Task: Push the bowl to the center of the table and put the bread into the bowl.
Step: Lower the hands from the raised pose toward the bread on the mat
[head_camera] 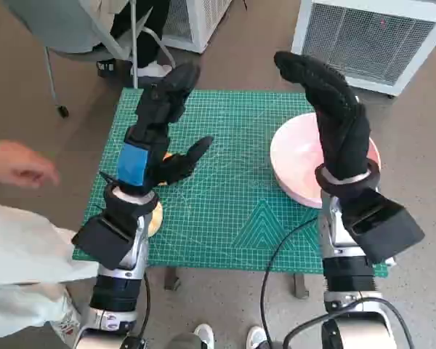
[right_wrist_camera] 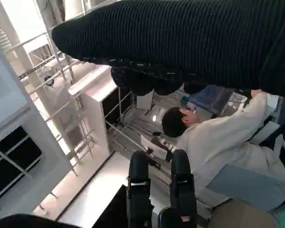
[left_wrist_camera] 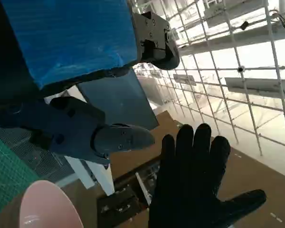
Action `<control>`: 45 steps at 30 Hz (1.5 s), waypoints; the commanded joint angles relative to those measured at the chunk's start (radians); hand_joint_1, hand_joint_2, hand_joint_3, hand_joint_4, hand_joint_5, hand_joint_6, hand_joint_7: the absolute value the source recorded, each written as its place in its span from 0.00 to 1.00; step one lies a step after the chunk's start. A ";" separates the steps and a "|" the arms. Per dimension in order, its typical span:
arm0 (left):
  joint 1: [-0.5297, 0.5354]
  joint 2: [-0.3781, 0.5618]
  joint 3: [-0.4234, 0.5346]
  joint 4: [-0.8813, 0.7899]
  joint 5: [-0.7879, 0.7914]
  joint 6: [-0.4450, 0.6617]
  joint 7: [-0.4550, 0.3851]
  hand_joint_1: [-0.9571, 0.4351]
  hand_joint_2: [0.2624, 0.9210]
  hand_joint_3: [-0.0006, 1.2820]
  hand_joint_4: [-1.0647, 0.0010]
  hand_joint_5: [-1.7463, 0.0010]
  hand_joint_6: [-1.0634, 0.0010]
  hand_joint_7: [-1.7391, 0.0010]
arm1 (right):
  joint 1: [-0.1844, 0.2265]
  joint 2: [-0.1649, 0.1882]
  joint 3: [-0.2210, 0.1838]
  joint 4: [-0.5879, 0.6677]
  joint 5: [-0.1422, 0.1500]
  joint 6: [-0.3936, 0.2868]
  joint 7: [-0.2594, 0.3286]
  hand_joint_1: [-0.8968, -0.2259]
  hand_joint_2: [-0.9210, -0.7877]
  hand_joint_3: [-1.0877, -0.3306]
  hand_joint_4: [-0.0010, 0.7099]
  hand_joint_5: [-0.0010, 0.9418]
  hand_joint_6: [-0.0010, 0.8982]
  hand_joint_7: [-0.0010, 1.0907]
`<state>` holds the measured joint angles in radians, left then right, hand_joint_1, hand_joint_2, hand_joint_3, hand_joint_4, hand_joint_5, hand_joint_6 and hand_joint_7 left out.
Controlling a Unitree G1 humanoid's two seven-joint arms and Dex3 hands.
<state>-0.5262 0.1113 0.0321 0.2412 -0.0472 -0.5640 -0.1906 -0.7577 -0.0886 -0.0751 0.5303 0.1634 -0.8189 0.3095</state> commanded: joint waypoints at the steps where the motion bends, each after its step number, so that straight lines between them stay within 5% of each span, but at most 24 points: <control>1: 0.007 0.004 0.002 -0.006 -0.006 -0.003 -0.002 0.45 1.00 0.27 0.68 1.00 0.87 0.70 | 0.025 0.010 0.002 0.013 0.014 0.003 0.009 0.50 0.00 0.41 0.42 0.12 0.00 0.68; 25: 0.004 0.010 0.003 -0.006 -0.009 0.002 -0.007 0.46 1.00 0.27 0.68 1.00 0.87 0.70 | 0.029 0.014 0.002 0.027 0.020 0.003 0.022 0.51 0.00 0.41 0.40 0.11 0.00 0.65; 33: 0.007 0.010 0.003 -0.010 -0.003 0.000 -0.003 0.46 1.00 0.27 0.68 1.00 0.87 0.70 | 0.024 -0.043 -0.048 0.093 0.036 -0.040 0.033 0.50 0.00 0.43 0.41 0.11 0.00 0.65; 41: 0.015 0.007 0.003 -0.009 0.000 -0.009 0.000 0.46 1.00 0.27 0.68 1.00 0.87 0.70 | -0.006 -0.136 -0.141 0.257 -0.064 -0.131 -0.119 0.53 0.00 0.40 0.42 0.11 0.00 0.65; 45: 0.017 0.007 0.002 -0.006 0.008 -0.015 0.006 0.46 1.00 0.27 0.69 1.00 0.87 0.71 | 0.005 -0.176 -0.173 0.292 -0.136 -0.130 -0.238 0.56 0.00 0.37 0.41 0.11 0.00 0.65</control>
<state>-0.5253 0.1169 0.0349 0.2412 -0.0449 -0.5649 -0.1907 -0.7678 -0.2374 -0.2247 0.7820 0.0750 -0.9490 0.1483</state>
